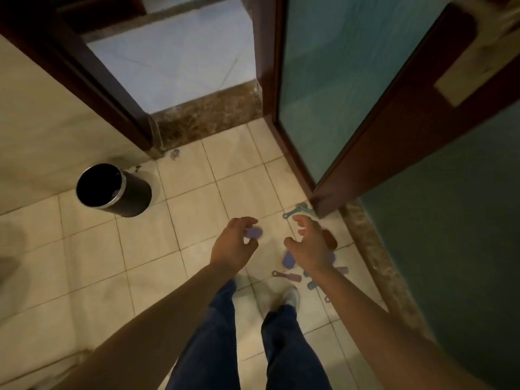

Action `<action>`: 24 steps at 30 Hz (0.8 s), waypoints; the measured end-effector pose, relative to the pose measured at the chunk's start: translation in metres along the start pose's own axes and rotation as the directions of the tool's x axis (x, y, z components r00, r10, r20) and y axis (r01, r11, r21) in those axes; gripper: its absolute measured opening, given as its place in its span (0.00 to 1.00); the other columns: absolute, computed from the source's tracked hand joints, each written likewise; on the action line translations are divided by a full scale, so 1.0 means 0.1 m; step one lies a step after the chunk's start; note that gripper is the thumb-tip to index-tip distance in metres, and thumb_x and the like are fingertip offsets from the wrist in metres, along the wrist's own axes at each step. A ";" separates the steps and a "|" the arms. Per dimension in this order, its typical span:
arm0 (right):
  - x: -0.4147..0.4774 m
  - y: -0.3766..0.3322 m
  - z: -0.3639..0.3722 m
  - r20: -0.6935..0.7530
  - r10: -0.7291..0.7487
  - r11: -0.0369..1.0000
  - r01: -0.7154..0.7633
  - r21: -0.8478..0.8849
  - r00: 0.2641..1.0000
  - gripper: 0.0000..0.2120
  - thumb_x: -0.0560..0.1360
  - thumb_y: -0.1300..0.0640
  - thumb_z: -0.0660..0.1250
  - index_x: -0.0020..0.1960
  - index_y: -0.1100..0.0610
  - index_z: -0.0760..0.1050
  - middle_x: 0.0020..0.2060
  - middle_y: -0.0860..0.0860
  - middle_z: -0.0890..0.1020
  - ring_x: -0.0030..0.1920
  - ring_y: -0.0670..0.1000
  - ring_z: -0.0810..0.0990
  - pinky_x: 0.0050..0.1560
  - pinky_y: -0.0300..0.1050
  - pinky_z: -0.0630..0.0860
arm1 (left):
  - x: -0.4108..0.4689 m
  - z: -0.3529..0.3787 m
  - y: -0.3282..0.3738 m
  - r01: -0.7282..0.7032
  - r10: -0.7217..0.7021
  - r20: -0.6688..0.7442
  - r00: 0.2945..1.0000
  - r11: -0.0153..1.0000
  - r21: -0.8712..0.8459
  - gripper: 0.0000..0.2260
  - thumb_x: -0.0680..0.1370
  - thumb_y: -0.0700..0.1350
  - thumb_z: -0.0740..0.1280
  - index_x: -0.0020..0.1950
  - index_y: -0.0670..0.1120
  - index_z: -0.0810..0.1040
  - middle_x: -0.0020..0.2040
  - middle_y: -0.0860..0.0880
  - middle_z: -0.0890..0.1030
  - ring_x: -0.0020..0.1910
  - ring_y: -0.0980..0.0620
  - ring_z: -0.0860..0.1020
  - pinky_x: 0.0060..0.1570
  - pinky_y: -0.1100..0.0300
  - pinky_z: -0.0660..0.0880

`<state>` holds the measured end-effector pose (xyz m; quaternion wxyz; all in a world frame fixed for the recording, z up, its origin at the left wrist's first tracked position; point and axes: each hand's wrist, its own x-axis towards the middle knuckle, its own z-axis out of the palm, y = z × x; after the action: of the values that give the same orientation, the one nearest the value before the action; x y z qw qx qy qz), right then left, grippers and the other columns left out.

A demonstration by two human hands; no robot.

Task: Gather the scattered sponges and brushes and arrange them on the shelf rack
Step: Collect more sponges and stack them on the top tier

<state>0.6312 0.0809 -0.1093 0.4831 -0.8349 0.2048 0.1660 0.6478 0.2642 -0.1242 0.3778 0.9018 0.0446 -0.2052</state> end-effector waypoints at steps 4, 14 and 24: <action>0.50 0.26 0.44 -0.005 0.103 0.994 -0.103 0.032 0.995 0.25 0.73 0.62 0.68 0.69 0.53 0.68 0.66 0.53 0.71 0.64 0.52 0.74 0.56 0.44 0.73 | 0.49 0.13 -0.46 0.018 -0.023 0.069 0.997 0.997 0.074 0.19 0.75 0.42 0.69 0.63 0.56 0.73 0.62 0.58 0.74 0.53 0.60 0.75 0.49 0.68 0.73; 1.74 1.40 1.89 -0.055 0.334 0.941 -0.329 0.082 0.941 0.26 0.73 0.64 0.67 0.69 0.53 0.68 0.65 0.52 0.73 0.57 0.46 0.73 0.56 0.43 0.74 | 1.91 0.98 -1.86 -0.099 -0.022 0.341 0.940 0.938 0.333 0.26 0.73 0.44 0.72 0.68 0.51 0.68 0.66 0.53 0.71 0.61 0.51 0.74 0.57 0.54 0.77; 2.74 2.83 3.15 -0.010 0.419 0.904 -0.416 0.103 0.908 0.28 0.72 0.66 0.65 0.69 0.50 0.66 0.65 0.51 0.71 0.54 0.45 0.71 0.53 0.39 0.72 | 2.78 2.19 -3.30 -0.327 0.106 0.457 0.883 0.837 0.438 0.27 0.73 0.45 0.73 0.69 0.48 0.67 0.66 0.49 0.71 0.61 0.50 0.74 0.55 0.58 0.76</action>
<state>0.7002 0.1792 -0.5991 0.4737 -0.7495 0.3942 0.2419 0.7497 0.3244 -0.5935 0.1511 0.9030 -0.1964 -0.3510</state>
